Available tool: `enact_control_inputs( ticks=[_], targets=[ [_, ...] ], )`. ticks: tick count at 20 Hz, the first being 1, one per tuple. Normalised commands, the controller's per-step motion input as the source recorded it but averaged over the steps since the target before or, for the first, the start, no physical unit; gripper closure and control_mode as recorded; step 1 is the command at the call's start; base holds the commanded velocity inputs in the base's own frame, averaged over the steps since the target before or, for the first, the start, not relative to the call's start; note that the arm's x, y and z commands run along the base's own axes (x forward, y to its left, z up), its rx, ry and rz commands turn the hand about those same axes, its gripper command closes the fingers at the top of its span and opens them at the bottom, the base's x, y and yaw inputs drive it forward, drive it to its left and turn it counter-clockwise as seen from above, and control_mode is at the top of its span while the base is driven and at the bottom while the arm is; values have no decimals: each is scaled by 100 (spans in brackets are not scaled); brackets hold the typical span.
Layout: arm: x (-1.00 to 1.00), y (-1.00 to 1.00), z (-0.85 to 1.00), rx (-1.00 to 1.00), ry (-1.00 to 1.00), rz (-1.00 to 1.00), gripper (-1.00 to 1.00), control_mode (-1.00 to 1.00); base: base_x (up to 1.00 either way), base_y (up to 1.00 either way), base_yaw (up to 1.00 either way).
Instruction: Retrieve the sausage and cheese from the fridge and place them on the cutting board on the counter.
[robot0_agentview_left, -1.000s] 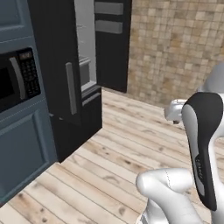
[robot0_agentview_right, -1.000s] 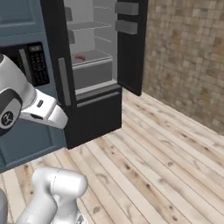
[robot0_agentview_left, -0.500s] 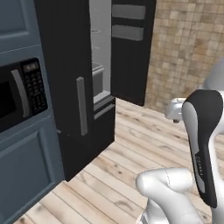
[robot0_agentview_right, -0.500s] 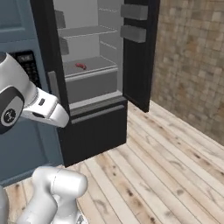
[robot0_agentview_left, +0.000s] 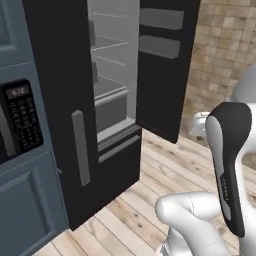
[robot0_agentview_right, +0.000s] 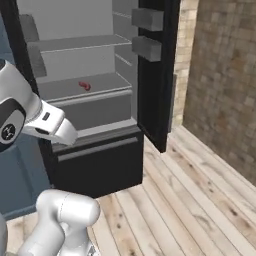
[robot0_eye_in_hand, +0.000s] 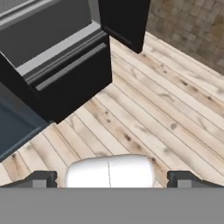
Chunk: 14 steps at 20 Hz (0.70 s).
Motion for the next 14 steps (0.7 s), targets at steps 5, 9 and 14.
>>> enact_control_inputs(
  ticks=[5,9,14],
  targets=[
    [0,0,0,0,0,0,-100,100,100,-67,48],
    [0,0,0,0,0,0,-100,100,100,-39,64],
    [0,0,0,0,0,0,-100,100,98,-47,61]
  ],
)
